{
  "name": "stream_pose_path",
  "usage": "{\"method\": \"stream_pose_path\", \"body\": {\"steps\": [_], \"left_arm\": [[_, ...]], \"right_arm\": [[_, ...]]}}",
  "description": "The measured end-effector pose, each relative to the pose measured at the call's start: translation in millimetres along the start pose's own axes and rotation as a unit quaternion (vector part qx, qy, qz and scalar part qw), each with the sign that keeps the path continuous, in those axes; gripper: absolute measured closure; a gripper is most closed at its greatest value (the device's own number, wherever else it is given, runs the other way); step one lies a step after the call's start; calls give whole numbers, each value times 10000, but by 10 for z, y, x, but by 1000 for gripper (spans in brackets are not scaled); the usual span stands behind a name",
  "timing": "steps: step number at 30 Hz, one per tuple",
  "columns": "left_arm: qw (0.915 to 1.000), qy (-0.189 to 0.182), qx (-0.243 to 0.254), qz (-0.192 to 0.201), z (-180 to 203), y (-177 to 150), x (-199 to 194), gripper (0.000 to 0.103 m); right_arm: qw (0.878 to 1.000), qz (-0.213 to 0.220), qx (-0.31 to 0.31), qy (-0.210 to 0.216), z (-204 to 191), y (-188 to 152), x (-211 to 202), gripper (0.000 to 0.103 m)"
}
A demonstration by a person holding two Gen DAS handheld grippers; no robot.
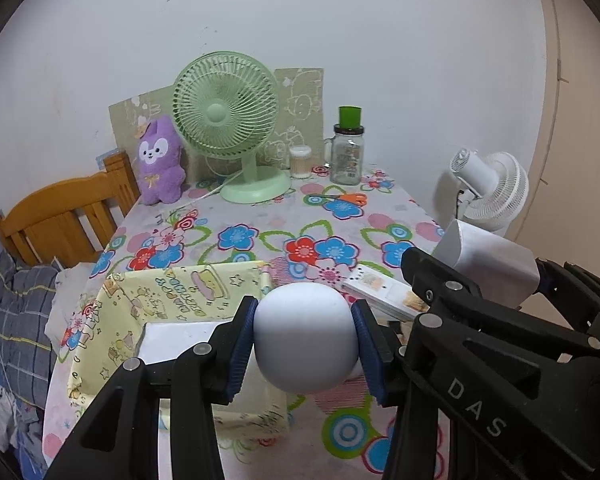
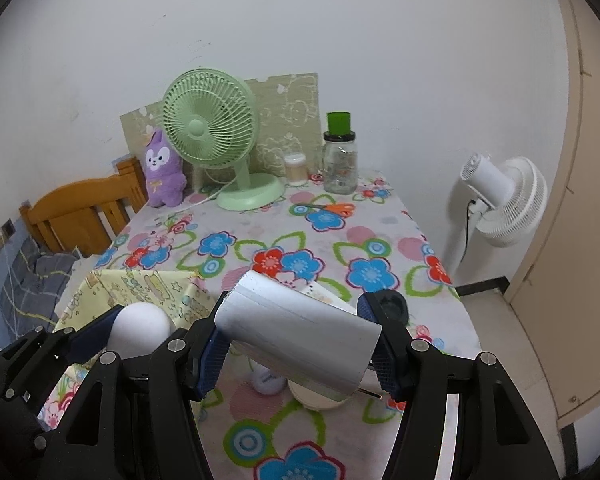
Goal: Organize rigid objects
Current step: 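Carry the white dome with the left tool while the right tool carries the charger toward the yellow box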
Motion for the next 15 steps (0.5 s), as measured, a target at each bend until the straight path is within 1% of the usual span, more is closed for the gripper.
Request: {"method": "stream_pose_path", "body": {"steps": [7,12,15], "left_arm": [[9999,84,-115,-15,-270,34,33,54],[9998,177,-100,20,-444,92,15,54],[9998,120,-124,-13,-557,102,26,54]], "right_arm": [[9997,-45,-129,180,-273,66,130,38],[9993,-39,-190,323,-466,135,184,38],[9988,-57,-254,417,-596,168,210,38]]}}
Point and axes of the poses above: each gripper's, at about its wrist camera, not at the fingertips, and x roughly the way its jaws point, z to its right, y to its top, the point moved 5 cm from there along x, roughly the way its jaws point, and after that the axes turned 12 degrees about -y, right-handed, at the moved point
